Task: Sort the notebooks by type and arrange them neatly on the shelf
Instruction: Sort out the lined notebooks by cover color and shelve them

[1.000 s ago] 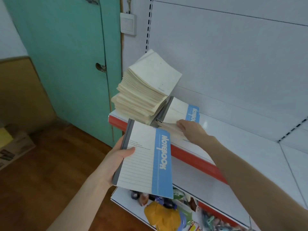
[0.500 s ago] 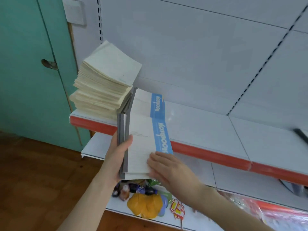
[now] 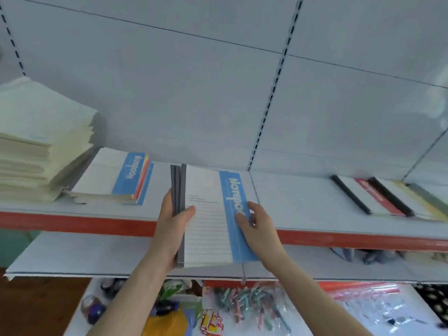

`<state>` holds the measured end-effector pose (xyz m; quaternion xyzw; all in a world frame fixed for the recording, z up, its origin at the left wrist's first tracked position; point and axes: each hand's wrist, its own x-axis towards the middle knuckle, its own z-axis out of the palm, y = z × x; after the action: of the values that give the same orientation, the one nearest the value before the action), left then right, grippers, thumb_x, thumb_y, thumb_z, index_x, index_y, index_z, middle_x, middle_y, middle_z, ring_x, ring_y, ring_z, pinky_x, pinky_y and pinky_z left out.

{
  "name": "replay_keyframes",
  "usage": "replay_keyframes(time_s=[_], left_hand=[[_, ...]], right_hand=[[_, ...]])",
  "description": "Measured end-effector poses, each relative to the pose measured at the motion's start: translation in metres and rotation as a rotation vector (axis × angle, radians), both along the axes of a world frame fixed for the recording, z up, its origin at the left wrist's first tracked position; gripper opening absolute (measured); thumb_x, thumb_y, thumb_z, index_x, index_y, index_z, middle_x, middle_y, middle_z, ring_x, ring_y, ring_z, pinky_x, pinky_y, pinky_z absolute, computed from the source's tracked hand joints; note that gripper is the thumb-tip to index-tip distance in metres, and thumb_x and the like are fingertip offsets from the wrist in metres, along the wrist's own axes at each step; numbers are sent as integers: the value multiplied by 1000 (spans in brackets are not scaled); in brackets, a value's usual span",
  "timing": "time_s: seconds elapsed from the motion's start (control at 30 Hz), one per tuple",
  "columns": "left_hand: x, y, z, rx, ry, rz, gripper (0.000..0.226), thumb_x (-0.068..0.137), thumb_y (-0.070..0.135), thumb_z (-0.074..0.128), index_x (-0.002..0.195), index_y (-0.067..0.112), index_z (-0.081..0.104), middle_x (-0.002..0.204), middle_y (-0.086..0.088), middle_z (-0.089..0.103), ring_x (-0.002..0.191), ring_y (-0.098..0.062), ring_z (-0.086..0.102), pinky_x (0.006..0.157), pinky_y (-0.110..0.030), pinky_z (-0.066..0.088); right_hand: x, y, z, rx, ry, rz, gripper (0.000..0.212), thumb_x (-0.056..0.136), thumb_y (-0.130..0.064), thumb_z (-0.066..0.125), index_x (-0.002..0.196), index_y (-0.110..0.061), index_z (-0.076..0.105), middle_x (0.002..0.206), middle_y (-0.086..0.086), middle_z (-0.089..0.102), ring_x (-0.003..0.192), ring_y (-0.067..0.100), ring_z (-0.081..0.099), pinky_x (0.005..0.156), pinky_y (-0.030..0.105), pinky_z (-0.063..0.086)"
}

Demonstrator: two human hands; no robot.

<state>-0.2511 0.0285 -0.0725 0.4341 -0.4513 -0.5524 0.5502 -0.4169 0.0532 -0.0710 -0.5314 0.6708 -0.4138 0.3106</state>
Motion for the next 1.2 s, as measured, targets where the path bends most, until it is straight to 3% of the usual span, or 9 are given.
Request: replay_keyframes(time_s=[0.1, 0.3, 0.57, 0.73, 0.8, 0.93, 1.07, 1.13, 1.2], left_hand=[[-80, -4, 5, -55, -58, -35, 47, 90, 2, 50, 126, 30, 42, 104, 13, 59, 90, 1, 57, 66, -18, 43], [-223, -18, 3, -95, -181, -163, 42, 88, 3, 53, 124, 22, 44, 99, 13, 58, 89, -1, 56, 67, -20, 44], [-344, -71, -15, -37, -245, -372, 37, 88, 0, 50, 112, 28, 45, 98, 6, 61, 90, -12, 59, 73, -28, 48], [-393, -121, -39, -14, -316, -308, 26, 89, 0, 49, 107, 19, 47, 94, 1, 60, 80, -9, 57, 62, -25, 44], [-409, -137, -48, 12, -346, -272, 28, 89, 0, 46, 111, 17, 47, 99, -2, 60, 80, -11, 57, 66, -26, 45], [-432, -163, -70, 66, -462, -181, 30, 88, -1, 45, 117, 7, 46, 113, -10, 56, 97, -24, 54, 86, -33, 44], [-447, -172, -86, 96, -583, -115, 41, 86, -1, 46, 127, -1, 42, 129, -19, 50, 117, -34, 48, 101, -46, 39], [-455, -171, -85, 64, -618, -78, 48, 87, -5, 46, 134, -5, 37, 137, -19, 43, 127, -35, 40, 107, -43, 31], [-460, -171, -85, -2, -653, -44, 44, 84, -10, 45, 127, -6, 41, 130, -20, 47, 123, -36, 42, 104, -42, 33]], right_hand=[[-73, 7, 12, -26, -46, -95, 30, 94, -23, 50, 123, -18, 45, 89, -5, 58, 78, 13, 60, 62, 22, 49], [-208, 21, 22, -24, -20, -267, 18, 93, -23, 52, 109, -25, 44, 91, -2, 59, 84, 19, 62, 70, 29, 51], [-319, -11, 2, 81, 40, -394, 48, 93, -23, 53, 137, -11, 39, 115, 5, 58, 95, 20, 59, 75, 28, 50], [-363, -65, -18, 180, 112, -388, 52, 93, -25, 54, 140, -11, 36, 132, 7, 51, 115, 24, 53, 93, 35, 45], [-376, -86, -25, 226, 130, -380, 53, 93, -25, 54, 141, -12, 35, 135, 7, 49, 118, 23, 50, 98, 36, 43], [-397, -117, -34, 297, 200, -327, 42, 92, -22, 53, 130, -7, 45, 123, 7, 55, 107, 22, 53, 80, 24, 38], [-414, -136, -46, 322, 266, -289, 14, 90, -20, 54, 95, -7, 51, 90, 5, 53, 79, 17, 48, 55, 21, 33], [-420, -142, -49, 314, 276, -274, 9, 91, -18, 52, 91, -10, 47, 90, 3, 52, 78, 16, 46, 53, 19, 31], [-423, -146, -49, 296, 313, -239, 11, 93, -18, 50, 100, -10, 50, 97, 4, 55, 81, 16, 48, 56, 20, 33]])
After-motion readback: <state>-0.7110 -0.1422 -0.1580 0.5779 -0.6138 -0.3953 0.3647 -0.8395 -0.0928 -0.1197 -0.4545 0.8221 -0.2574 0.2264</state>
